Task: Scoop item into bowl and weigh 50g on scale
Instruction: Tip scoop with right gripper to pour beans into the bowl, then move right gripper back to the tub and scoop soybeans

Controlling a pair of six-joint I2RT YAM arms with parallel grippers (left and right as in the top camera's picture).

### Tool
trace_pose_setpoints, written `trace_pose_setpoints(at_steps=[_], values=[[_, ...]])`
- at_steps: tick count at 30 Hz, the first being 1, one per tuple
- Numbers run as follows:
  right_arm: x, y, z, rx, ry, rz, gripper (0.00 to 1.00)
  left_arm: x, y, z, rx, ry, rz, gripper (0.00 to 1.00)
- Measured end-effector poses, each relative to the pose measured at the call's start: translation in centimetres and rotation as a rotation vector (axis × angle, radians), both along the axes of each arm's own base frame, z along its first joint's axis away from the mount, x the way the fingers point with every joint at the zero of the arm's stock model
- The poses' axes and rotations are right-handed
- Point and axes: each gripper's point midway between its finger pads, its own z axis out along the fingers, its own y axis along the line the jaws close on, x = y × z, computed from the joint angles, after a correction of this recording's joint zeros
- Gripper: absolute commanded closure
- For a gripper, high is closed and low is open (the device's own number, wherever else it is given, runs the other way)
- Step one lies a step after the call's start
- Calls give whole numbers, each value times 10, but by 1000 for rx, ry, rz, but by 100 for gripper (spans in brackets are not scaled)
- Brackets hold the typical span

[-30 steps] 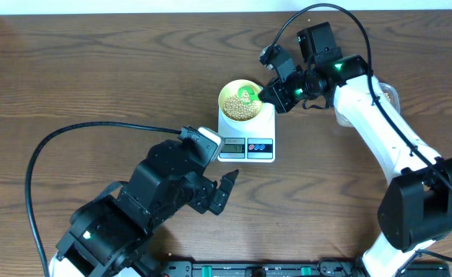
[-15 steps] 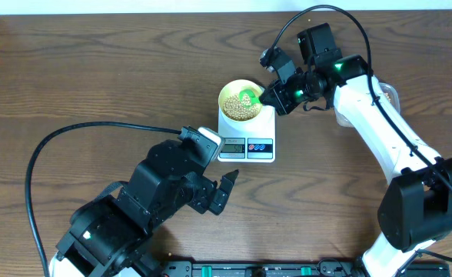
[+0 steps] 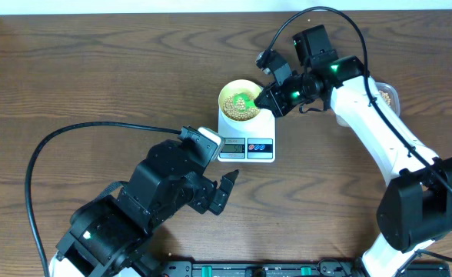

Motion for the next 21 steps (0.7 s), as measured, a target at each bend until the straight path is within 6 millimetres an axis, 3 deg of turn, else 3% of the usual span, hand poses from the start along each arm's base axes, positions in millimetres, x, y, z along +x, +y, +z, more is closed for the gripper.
trace_pose_setpoints(at_steps=[5,12,21], values=[[7,-7,11,97,47,-47,99,0,0,0,0,0,0,2],[36,-40,29,259,96,-183,99,0,0,0,0,0,0,2],[39,-74,39,463,225,-256,99,0,0,0,0,0,0,2]])
